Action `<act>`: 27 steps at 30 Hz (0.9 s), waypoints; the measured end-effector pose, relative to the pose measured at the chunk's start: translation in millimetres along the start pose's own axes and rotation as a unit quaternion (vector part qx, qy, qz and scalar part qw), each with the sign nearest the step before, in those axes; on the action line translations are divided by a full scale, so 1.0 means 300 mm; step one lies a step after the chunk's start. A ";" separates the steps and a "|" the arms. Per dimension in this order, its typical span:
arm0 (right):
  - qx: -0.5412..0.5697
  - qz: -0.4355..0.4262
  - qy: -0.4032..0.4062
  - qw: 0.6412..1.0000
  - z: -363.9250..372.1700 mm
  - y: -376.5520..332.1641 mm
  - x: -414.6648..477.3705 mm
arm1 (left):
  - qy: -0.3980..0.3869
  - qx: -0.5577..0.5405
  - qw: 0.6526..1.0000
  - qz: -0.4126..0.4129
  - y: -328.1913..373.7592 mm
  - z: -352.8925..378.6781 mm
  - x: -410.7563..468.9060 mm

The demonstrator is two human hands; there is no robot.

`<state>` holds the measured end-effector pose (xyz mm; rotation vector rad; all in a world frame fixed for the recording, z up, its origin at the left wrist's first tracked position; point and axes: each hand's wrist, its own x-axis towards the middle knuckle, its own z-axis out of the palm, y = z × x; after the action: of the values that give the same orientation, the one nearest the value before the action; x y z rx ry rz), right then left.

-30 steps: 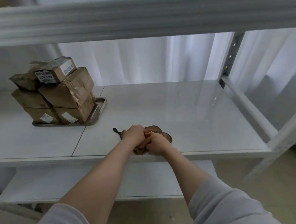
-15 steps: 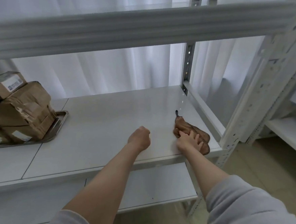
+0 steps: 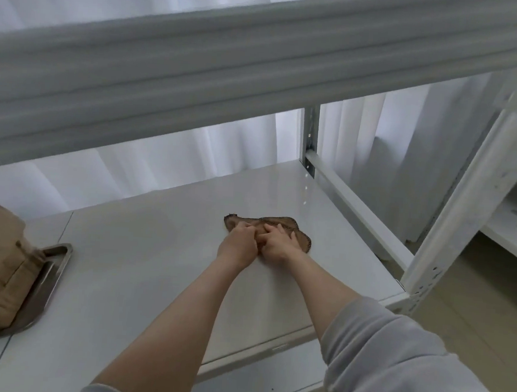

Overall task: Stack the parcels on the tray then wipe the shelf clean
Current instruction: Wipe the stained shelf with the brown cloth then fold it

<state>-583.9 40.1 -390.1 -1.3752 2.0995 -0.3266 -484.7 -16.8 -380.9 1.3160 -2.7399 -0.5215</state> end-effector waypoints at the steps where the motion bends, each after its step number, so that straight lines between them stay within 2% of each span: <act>1: 0.008 0.012 0.008 1.000 -0.016 0.011 0.017 | -0.004 -0.003 1.000 0.011 0.006 0.004 0.020; 6: 0.033 0.086 0.052 0.994 -0.095 0.101 0.054 | -0.009 -0.026 0.998 0.063 0.060 0.030 0.085; 11: 0.032 0.162 0.104 0.981 -0.113 0.226 0.011 | -0.029 -0.027 0.996 0.074 0.145 0.049 0.079; 21: 0.034 0.186 0.140 0.972 -0.043 0.369 -0.281 | -0.047 -0.040 0.997 0.049 0.319 0.094 -0.111; 27: 0.017 0.191 0.145 0.971 0.059 0.306 -0.426 | -0.033 -0.044 0.998 0.003 0.303 0.094 -0.327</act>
<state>-605.6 196.3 -406.0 -0.9136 2.5266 -0.4190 -495.9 118.7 -368.7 1.2937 -2.7365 -0.6897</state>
